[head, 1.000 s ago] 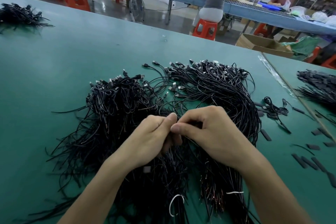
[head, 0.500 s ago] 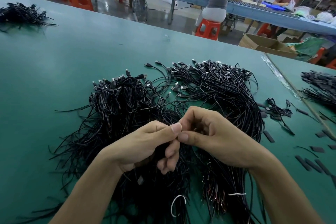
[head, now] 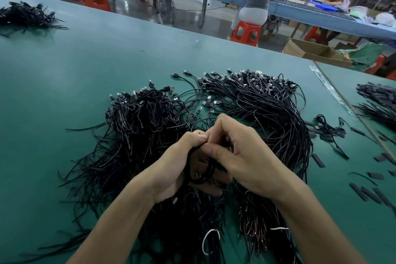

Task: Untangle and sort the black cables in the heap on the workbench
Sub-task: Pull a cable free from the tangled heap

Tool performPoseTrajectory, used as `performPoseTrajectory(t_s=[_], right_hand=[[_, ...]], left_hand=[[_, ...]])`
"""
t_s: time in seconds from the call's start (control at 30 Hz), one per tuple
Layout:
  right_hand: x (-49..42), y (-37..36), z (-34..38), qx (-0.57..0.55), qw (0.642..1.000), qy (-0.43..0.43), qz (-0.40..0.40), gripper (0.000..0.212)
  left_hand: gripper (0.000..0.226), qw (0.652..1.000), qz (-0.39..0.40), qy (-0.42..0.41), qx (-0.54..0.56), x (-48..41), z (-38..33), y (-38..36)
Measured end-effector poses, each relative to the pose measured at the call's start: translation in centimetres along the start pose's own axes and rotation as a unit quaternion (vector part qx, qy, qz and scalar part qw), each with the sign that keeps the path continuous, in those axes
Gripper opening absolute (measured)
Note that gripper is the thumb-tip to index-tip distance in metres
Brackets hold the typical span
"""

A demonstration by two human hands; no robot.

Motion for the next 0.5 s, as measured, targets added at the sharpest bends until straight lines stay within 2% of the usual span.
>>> performPoseTrajectory(t_s=[0.07,0.1,0.2,0.27,0.33,0.37,0.43,0.5], right_hand=[[-0.3,-0.1,-0.1,-0.024,1.0,-0.001,-0.003,0.018],[-0.4,0.0,-0.2,-0.018,1.0,0.005,-0.013,0.018],[-0.6,0.2,-0.7,0.002,0.999,-0.001,-0.049,0.016],[-0.5,0.2,-1.7,-0.016,0.996,-0.044,-0.071,0.015],[-0.1,0.0,-3.2,-0.001,0.99,-0.116,-0.083,0.028],[0.2,-0.4,-4.0,0.025,0.985,-0.154,-0.068,0.032],[0.8,-1.9,-5.2,0.114,0.971,-0.208,0.015,0.032],[1.3,-3.6,-6.1,0.179,0.949,-0.244,0.089,0.034]], left_hand=[[0.053,0.998,0.038,-0.004,0.058,0.8,0.4,-0.4],[0.051,0.998,0.032,-0.008,0.051,1.2,0.4,-0.1],[0.054,0.999,-0.023,-0.028,-0.002,0.9,0.6,0.8],[0.059,0.996,-0.068,-0.06,-0.028,0.6,0.4,1.7],[0.058,0.987,-0.118,-0.113,-0.006,0.6,0.0,2.5],[0.057,0.979,-0.147,-0.139,0.01,0.7,-0.4,2.8],[0.057,0.964,-0.195,-0.177,0.039,0.9,-0.7,3.3],[0.058,0.954,-0.215,-0.2,0.064,1.0,-0.7,3.5]])
Point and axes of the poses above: each hand's wrist, its own x-axis away from the middle knuckle, its own y-axis out of the back of the hand, z = x × y, the point moved 5 cm from there along -x, towards the middle knuckle, and after that the axes turned 7 degrees about x, right-handed, at the moved point
